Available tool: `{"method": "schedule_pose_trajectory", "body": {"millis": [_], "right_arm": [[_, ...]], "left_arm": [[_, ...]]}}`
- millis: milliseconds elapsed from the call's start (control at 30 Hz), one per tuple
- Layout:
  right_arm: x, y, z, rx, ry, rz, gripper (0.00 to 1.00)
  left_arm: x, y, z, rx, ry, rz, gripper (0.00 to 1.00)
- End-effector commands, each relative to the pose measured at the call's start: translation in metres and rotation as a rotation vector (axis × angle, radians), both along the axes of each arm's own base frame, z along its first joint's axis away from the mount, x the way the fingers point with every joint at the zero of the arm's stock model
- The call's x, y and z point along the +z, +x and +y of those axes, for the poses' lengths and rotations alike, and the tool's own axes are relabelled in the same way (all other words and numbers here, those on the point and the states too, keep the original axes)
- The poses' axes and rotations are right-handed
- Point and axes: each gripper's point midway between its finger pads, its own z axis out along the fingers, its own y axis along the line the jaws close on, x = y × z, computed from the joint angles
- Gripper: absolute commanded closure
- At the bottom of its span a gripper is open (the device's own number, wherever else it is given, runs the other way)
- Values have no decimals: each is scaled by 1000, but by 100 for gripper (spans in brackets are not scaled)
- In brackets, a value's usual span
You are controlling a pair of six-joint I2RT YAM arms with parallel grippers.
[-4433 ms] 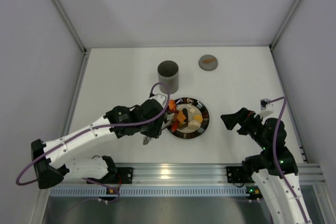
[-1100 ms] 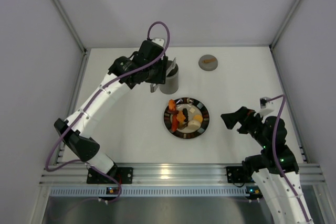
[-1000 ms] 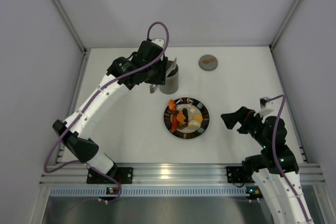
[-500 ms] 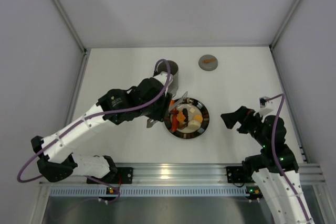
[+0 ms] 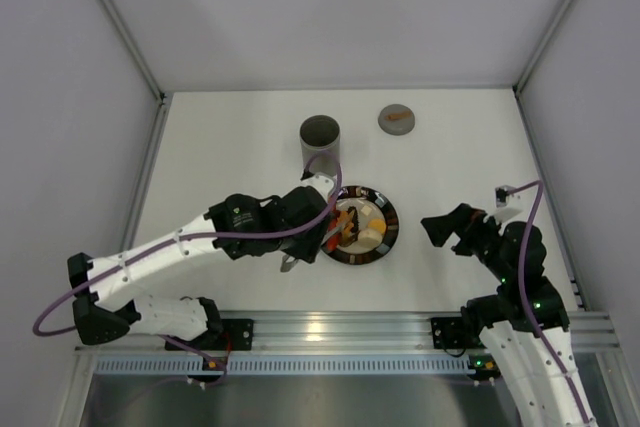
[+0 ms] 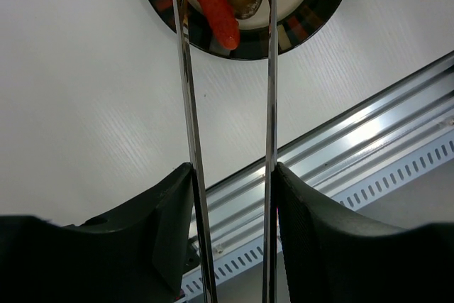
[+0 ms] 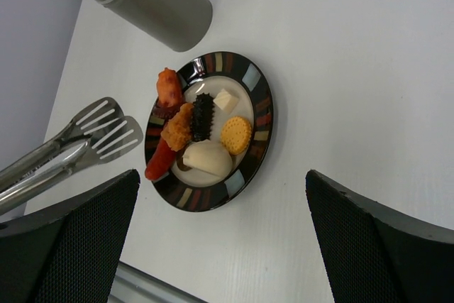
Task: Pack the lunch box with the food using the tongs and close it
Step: Pick up the fake food from the plate.
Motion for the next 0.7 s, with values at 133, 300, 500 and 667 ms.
{"method": "schedule_pose_trajectory", "body": {"millis": [133, 300, 500, 667], "right_arm": [[15, -3, -5, -20, -7, -40, 0], [15, -3, -5, -19, -6, -41, 0], [15, -5, -6, -19, -10, -42, 0], [15, -5, -6, -22, -11, -43, 0]], "left_arm": [[-7, 8, -10, 26, -15, -25, 47], [-16, 12, -20, 0, 6, -27, 46], [-25, 17, -25, 1, 38, -28, 45], [-32, 19, -27, 0, 62, -23, 45]]}}
